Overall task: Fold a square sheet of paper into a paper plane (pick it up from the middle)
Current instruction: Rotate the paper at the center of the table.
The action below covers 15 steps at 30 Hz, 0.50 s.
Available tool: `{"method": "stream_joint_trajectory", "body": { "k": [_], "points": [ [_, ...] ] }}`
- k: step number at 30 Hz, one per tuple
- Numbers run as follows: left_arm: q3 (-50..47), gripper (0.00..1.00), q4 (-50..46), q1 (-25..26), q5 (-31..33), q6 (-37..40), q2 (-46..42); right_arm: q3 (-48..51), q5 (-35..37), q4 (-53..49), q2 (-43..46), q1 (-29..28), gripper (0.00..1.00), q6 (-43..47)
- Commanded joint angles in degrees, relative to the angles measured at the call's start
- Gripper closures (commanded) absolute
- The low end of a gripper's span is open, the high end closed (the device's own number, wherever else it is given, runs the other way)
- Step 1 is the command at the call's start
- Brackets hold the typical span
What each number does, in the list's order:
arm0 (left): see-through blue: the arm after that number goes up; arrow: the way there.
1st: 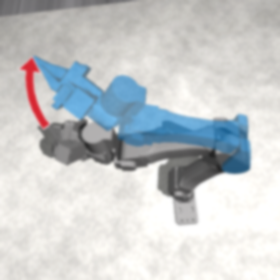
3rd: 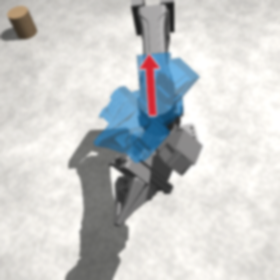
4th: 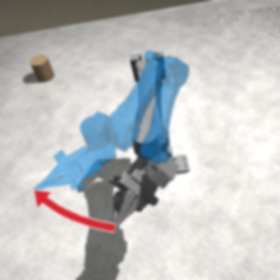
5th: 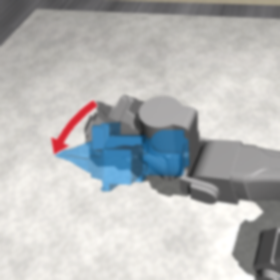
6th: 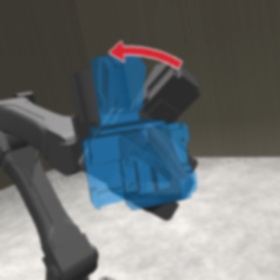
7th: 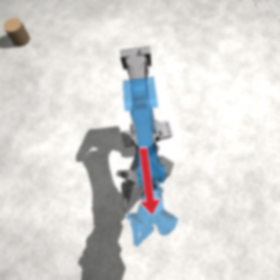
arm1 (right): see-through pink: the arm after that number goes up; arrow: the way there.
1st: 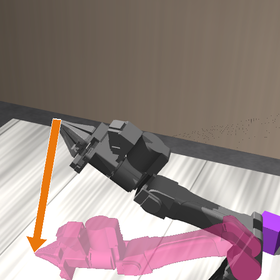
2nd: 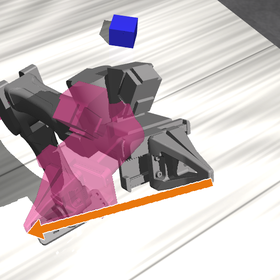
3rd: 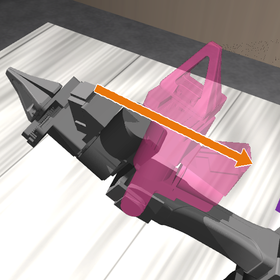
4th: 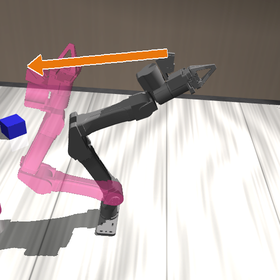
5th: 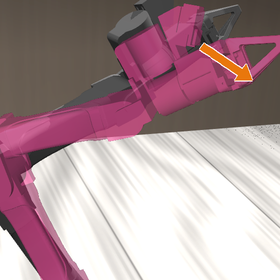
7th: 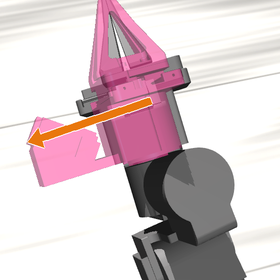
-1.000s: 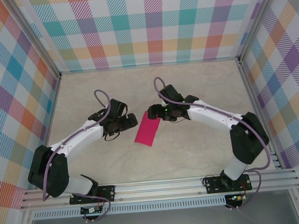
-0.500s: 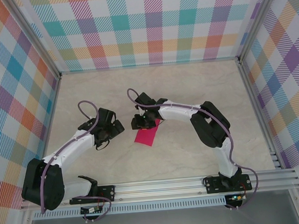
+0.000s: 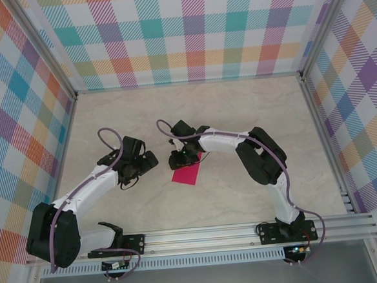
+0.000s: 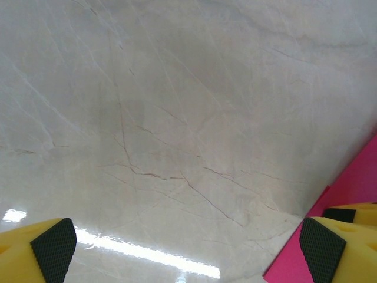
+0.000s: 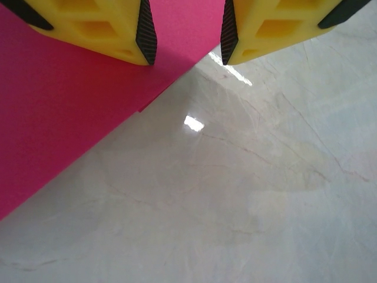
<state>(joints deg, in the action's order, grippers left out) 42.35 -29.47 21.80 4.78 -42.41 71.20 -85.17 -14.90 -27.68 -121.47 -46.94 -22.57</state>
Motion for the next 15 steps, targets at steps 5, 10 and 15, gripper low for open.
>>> {"method": "stream_joint_trajectory", "body": {
  "k": [5, 10, 15],
  "points": [
    [0.21, 0.03, 5.19, -0.44, -7.98, 2.31, 1.26, 6.42, -2.25, -4.35, 7.21, -0.13, 0.61, 8.67],
    [0.46, 0.09, 9.79, 0.28, -14.3, 3.08, 2.84, 10.94, 0.85, 1.1, 15.57, 0.82, 0.52, -0.75],
    [1.72, 0.24, 16.89, 3.62, -20.99, 3.44, 6.37, 19.93, 8.28, 4.14, 23.66, 2.55, 0.42, -13.19]
  ]
}}
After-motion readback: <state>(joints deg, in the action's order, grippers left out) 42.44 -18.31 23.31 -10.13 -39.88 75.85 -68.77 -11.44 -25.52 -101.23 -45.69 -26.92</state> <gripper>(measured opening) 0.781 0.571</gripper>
